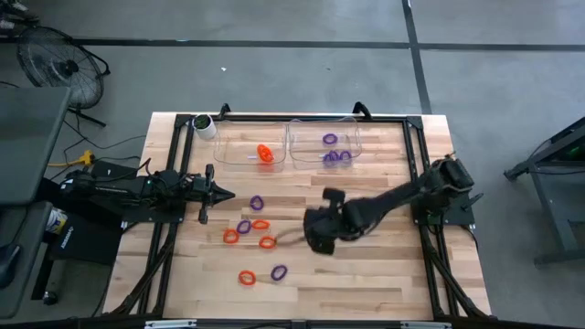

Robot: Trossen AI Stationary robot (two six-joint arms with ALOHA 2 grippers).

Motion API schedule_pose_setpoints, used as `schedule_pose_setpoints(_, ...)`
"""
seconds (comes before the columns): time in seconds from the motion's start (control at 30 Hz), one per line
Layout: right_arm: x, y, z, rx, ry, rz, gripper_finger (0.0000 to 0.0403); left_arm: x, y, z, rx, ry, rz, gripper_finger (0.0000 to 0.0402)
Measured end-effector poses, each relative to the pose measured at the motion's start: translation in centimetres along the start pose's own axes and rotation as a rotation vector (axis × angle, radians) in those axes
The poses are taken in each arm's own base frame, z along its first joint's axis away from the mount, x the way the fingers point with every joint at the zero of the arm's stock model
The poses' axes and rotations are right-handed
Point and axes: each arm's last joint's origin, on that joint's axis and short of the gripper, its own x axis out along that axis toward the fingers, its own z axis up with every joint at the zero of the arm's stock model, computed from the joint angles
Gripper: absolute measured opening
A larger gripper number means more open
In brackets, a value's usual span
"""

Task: Sort spring keychains
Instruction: Put the violet spring keychain into the right bin

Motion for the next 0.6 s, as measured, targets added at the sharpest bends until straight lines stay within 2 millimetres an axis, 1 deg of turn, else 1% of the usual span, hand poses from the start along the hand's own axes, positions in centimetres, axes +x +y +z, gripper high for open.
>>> schedule_pose_setpoints(0.13,-0.1,-3.7,0.9,0.068,0.014,-0.102,0.0001,0.0,0.0,0.0,0.0,0.0,0.0,0.0003)
schedule_pose_setpoints(0.3,0.9,-8.1,2.0,0.168,0.026,-0.206,0.0,0.0,0.0,0.0,0.0,0.0,0.0,0.0003)
schedule_pose_setpoints(0.4,1.8,-10.6,2.5,0.237,0.049,-0.235,0.0,0.0,0.0,0.0,0.0,0.0,0.0,0.0003)
schedule_pose_setpoints(0.6,3.5,-15.9,2.9,0.482,0.095,-0.272,0.0,0.0,0.0,0.0,0.0,0.0,0.0,0.0003)
